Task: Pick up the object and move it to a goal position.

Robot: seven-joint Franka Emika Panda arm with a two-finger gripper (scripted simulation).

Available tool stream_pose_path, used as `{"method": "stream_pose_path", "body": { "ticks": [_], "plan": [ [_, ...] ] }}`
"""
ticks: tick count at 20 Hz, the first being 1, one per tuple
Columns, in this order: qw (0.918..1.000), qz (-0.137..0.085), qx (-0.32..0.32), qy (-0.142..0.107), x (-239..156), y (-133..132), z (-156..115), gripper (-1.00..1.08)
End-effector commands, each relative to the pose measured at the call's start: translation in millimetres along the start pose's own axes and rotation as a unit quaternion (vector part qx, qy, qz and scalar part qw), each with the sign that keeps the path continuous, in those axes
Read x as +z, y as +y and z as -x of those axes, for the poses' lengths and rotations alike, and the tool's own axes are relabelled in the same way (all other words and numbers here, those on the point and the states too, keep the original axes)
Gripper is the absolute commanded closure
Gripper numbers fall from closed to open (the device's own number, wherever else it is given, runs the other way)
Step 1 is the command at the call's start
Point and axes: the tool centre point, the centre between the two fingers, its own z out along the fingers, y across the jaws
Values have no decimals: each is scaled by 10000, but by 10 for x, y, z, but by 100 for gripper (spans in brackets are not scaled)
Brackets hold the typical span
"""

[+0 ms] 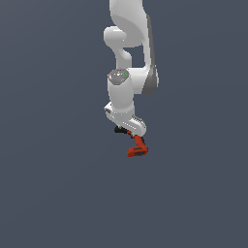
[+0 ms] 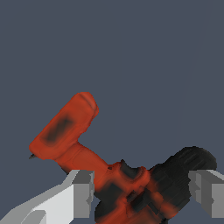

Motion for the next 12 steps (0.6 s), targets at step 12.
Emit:
{"method": "stream_pose_path", "body": {
  "ticks": [12],
  "plan": [
    [9697,-158,2439,52,291,388,234,-60]
  ]
}}
